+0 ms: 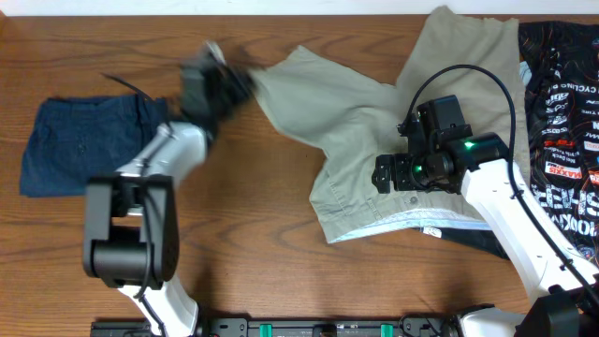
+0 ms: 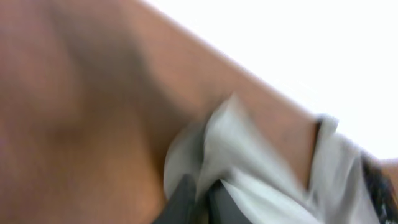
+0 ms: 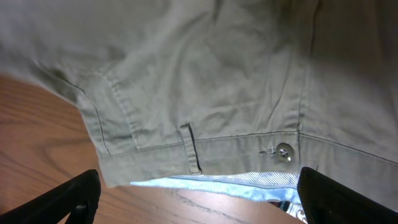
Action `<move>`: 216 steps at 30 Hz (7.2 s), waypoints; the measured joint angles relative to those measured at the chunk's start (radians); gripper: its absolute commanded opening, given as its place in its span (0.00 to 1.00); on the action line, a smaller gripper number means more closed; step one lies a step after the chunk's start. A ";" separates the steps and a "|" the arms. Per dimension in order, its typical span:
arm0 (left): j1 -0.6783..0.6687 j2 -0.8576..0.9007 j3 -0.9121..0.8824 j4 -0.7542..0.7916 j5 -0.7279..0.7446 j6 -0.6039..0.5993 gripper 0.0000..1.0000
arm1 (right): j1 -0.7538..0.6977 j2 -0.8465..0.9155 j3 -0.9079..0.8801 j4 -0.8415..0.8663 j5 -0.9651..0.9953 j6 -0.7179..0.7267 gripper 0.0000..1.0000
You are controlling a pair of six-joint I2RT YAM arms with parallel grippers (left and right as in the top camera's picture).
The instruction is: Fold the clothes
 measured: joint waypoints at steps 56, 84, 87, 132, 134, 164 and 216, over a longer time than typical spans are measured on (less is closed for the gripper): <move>-0.741 -0.030 -0.148 -0.921 -0.092 -0.146 0.06 | -0.183 0.000 0.000 -0.105 0.254 0.050 0.99; 0.068 -0.014 0.381 -1.490 -0.064 0.173 0.77 | -0.183 0.000 0.000 -0.093 0.254 0.050 0.99; 0.011 -0.014 0.297 -1.460 -0.045 0.185 0.78 | -0.183 0.000 0.000 -0.097 0.254 0.050 0.99; 0.123 -0.019 0.569 -1.301 -0.305 0.164 0.98 | -0.183 -0.001 0.000 -0.094 0.254 0.050 0.99; 0.111 -0.019 0.556 -1.390 -0.284 0.165 0.98 | -0.183 -0.001 0.000 -0.090 0.254 0.050 0.99; -0.335 -0.496 -0.305 -1.310 -0.148 -0.161 0.98 | -0.302 0.000 0.000 0.016 0.203 0.109 0.98; -0.335 -0.732 -0.602 -1.051 -0.047 -0.378 0.98 | -0.873 0.231 0.177 0.031 0.198 0.174 0.17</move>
